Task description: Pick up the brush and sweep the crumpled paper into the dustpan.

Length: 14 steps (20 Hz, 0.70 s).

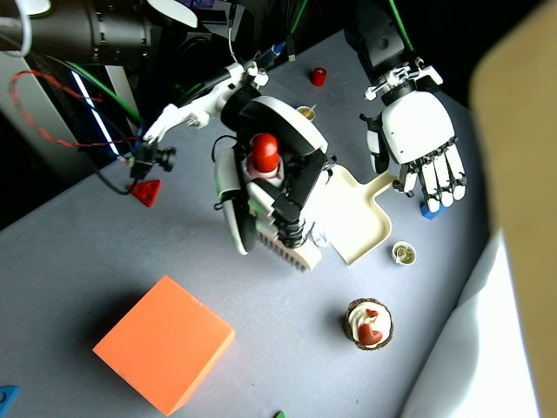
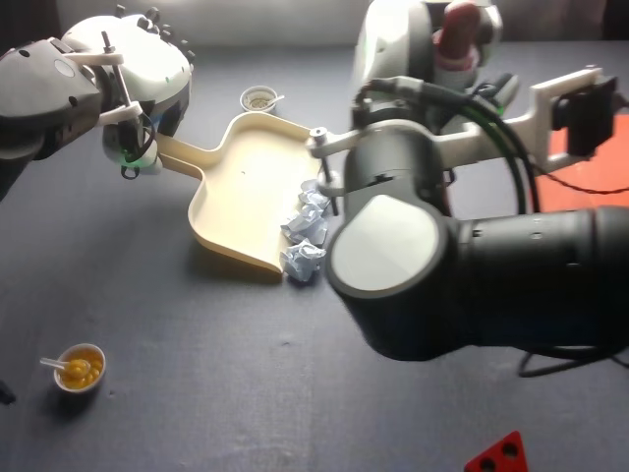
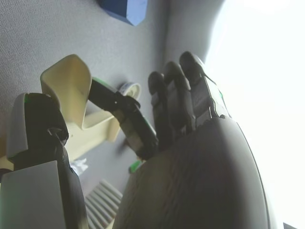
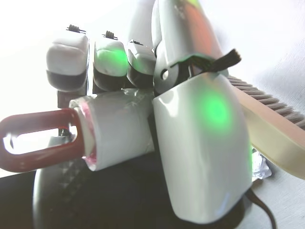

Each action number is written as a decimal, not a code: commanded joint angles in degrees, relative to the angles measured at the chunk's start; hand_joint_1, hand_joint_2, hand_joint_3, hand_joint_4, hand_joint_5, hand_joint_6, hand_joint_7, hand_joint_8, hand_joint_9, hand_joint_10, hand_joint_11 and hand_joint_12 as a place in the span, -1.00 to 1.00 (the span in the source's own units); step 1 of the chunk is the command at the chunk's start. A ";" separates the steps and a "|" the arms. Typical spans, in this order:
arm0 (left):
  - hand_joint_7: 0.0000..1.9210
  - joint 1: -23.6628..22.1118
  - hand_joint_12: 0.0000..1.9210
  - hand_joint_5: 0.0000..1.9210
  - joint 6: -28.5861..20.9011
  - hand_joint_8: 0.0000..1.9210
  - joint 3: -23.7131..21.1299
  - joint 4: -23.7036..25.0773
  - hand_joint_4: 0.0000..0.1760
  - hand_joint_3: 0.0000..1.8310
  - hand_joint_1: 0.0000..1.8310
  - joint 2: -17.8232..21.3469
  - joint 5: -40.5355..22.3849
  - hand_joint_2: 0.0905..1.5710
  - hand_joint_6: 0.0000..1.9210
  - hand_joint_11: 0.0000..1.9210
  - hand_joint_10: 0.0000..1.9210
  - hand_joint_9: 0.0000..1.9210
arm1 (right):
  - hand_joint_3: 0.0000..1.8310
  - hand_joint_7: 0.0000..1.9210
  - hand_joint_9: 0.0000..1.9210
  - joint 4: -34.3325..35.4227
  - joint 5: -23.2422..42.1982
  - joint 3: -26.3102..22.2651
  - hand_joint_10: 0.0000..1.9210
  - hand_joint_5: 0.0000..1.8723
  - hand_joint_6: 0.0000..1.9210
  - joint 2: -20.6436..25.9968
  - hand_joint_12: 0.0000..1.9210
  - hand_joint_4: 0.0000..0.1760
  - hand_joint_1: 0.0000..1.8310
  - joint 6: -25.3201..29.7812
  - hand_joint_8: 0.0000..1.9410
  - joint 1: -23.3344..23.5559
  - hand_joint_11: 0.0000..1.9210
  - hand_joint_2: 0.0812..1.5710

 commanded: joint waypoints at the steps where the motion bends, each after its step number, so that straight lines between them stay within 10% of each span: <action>1: -0.63 -0.54 -0.54 0.11 0.22 -1.00 0.02 1.68 -1.00 -1.00 0.23 0.72 -4.18 0.34 -0.12 -0.92 -1.00 -0.72 | -1.00 0.21 0.30 -6.62 -3.45 1.15 1.00 0.13 1.00 -0.20 1.00 -0.27 0.57 -1.19 1.00 0.52 0.31 0.43; 14: -0.64 -0.47 -0.53 0.11 0.22 -1.00 0.03 1.87 -1.00 -1.00 0.23 0.62 -4.15 0.34 -0.13 -0.89 -1.00 -0.71 | -1.00 0.25 0.32 -4.30 -2.09 10.82 1.00 0.17 1.00 -9.30 1.00 0.04 0.56 3.42 1.00 0.24 0.20 0.46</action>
